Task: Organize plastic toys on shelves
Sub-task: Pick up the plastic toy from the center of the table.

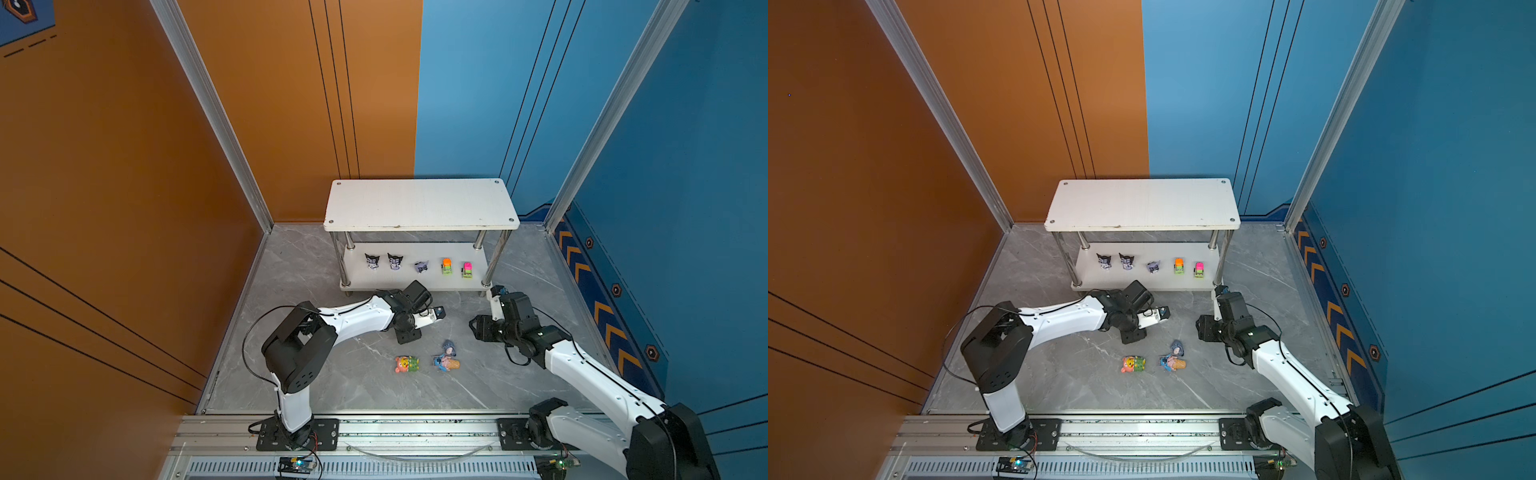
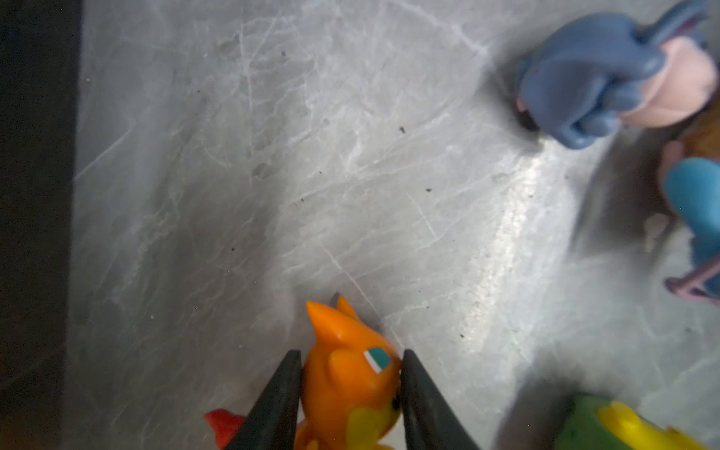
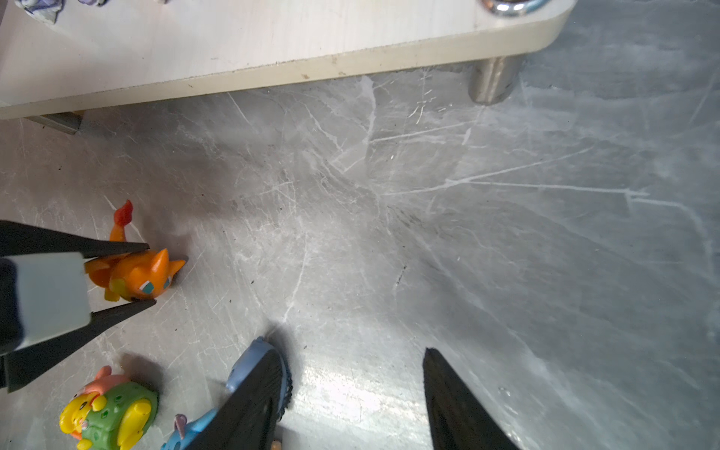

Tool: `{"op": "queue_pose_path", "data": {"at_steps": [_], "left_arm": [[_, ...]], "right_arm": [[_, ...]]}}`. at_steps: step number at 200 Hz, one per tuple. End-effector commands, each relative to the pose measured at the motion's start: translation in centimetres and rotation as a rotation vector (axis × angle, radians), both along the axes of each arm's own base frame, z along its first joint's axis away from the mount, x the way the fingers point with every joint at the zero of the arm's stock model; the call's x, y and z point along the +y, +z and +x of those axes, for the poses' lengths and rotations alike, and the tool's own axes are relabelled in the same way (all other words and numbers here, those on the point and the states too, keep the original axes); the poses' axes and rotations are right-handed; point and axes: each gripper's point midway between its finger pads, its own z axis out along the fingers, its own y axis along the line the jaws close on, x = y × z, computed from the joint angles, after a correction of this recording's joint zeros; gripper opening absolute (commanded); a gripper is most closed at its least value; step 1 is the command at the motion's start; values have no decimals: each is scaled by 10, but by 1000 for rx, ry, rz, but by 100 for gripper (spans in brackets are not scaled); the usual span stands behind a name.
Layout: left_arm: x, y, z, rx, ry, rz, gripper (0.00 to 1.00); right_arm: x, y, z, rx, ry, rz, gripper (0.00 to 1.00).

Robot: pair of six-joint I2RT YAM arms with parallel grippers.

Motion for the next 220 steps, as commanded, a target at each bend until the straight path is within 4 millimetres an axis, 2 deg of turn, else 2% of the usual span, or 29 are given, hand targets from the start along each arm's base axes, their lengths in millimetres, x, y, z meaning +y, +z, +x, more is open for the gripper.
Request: {"op": "queue_pose_path", "data": {"at_steps": [1,33,45,59,80,99,149,190,220], "left_arm": [[0,5,-15,65,12,-58,38],[8,1,-14,53,31,-31,45],[12,-1,-12,42,39,-10,52],[14,-3,-10,38,45,7,56],[15,-5,-6,38,51,25,58],[13,-6,-3,42,47,30,55],[6,-9,5,40,43,46,57],[11,-15,4,69,47,80,41],[16,-13,1,76,55,84,37]], "right_arm": [[-2,1,-2,2,-3,2,60],[0,1,-2,6,1,10,60],[0,2,-3,5,2,10,60],[-1,2,-4,2,0,10,60],[-2,1,-4,1,-5,9,60],[-2,-1,-6,6,-4,8,60],[-3,-4,-6,11,-7,3,60],[-4,-4,-7,12,-8,2,60],[-3,-5,-6,10,-8,4,60]]}}
